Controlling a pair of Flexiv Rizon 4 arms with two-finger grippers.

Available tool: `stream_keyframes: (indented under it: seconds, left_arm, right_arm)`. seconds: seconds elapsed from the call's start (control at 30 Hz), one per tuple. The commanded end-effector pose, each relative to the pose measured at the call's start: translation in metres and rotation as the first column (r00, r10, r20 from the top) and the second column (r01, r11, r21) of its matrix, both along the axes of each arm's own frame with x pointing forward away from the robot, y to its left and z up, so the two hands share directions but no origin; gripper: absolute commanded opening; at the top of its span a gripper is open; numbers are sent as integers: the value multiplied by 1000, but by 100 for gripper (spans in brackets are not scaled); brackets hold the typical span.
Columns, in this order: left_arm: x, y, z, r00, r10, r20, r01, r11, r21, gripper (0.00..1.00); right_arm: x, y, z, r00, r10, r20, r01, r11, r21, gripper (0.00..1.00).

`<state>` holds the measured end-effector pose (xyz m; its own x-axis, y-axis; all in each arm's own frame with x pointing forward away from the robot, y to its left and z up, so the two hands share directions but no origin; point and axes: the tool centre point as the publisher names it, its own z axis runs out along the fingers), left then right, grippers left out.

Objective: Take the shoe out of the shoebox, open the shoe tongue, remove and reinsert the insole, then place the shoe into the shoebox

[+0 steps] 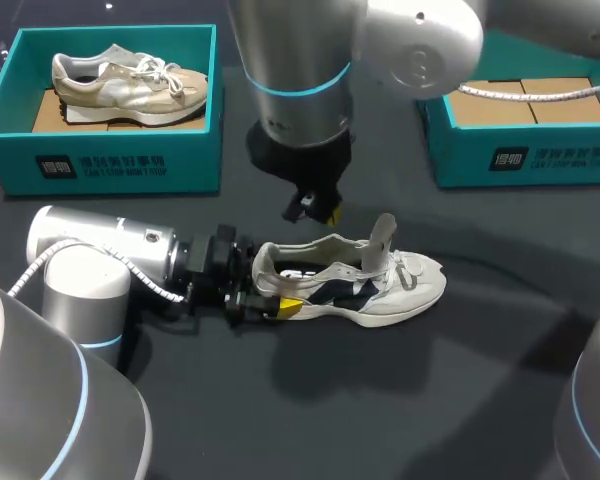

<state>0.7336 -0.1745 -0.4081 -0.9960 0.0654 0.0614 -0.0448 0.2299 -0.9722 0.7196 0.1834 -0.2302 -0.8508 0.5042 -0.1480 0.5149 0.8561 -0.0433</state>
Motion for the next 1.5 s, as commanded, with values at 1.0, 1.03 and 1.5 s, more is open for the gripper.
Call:
stream_keyframes:
  seconds: [1.0, 1.03, 1.5]
  left_arm:
    - [-1, 2, -1, 1000, 0, 0, 0, 1000, 0, 0]
    - [-1, 2, -1, 1000, 0, 0, 0, 1000, 0, 0]
    - [-1, 2, -1, 1000, 0, 0, 0, 1000, 0, 0]
  right_arm:
    - [0, 17, -35, 952, 304, -34, -304, 952, 27, 0]
    - [0, 17, -35, 952, 304, -34, -304, 952, 27, 0]
    - [8, 18, -84, 925, 379, -33, -375, 923, 86, 0]
